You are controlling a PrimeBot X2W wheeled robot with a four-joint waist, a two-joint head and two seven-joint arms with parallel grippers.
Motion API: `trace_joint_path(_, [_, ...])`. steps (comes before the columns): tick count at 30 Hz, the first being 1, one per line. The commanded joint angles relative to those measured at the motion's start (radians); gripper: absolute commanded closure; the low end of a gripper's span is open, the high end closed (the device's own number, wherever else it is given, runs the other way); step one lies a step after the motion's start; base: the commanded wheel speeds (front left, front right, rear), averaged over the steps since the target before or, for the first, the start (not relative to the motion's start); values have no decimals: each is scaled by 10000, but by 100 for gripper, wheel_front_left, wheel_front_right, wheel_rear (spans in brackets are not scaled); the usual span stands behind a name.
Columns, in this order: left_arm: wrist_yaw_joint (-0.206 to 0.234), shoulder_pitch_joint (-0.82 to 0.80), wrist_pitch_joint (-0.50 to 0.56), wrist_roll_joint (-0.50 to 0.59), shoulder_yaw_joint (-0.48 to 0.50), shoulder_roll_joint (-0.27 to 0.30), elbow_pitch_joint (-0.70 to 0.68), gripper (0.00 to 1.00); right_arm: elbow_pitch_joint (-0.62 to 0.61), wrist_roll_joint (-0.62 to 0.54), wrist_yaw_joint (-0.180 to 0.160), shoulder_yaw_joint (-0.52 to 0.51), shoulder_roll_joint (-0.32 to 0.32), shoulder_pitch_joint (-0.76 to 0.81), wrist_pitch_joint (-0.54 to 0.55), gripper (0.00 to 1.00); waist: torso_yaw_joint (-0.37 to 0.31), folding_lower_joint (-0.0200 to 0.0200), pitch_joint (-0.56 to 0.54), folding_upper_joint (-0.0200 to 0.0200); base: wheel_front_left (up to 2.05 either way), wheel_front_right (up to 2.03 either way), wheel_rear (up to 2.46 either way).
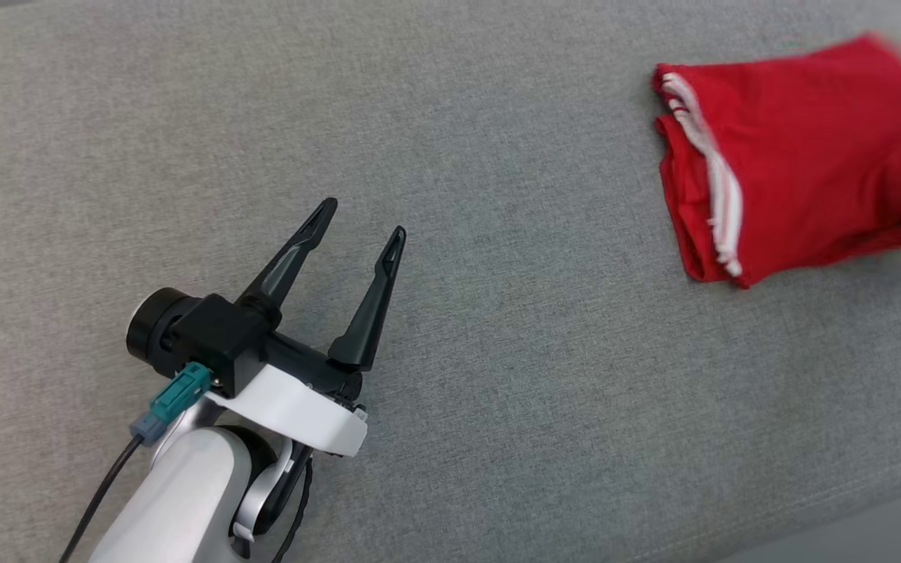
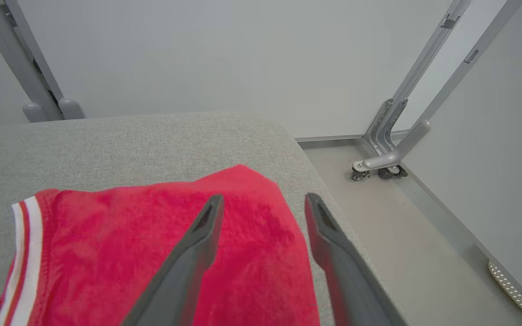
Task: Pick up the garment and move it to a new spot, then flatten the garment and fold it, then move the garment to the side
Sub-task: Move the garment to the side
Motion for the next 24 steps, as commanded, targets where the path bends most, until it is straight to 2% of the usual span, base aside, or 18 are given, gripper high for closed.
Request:
trace_joint_path(1, [40, 61, -117, -96, 44, 23, 92, 0, 149, -425, 1, -261, 42, -79, -396, 0, 143, 0, -218, -1, 0, 0, 0])
trace_joint_path(5, [93, 237, -365, -233, 92, -98, 325, 0, 145, -1025, 1, -631, 259, 150, -1052, 0, 351, 0, -760, -1, 0, 0, 0])
trace_joint_path(10, [208, 572, -711, -424, 144, -272, 681, 0, -656, -936, 1, -542, 413, 735, -1564, 0, 675, 0, -1656, -1, 0, 0, 0])
trace_joint_path(19, [528, 1270, -1073, -786, 587, -187, 1151, 0, -3459, -329, 1, -391, 444, 2821, -1404, 0, 1446, 0, -3146, -1, 0, 0, 0])
trace_joint_path(24, [759, 1707, -1158, -1005, 952, -48, 1281, 0, -5241, -92, 1, -694, 794, 4524, -1056, 0, 1927, 0, -3866, -1, 0, 0, 0])
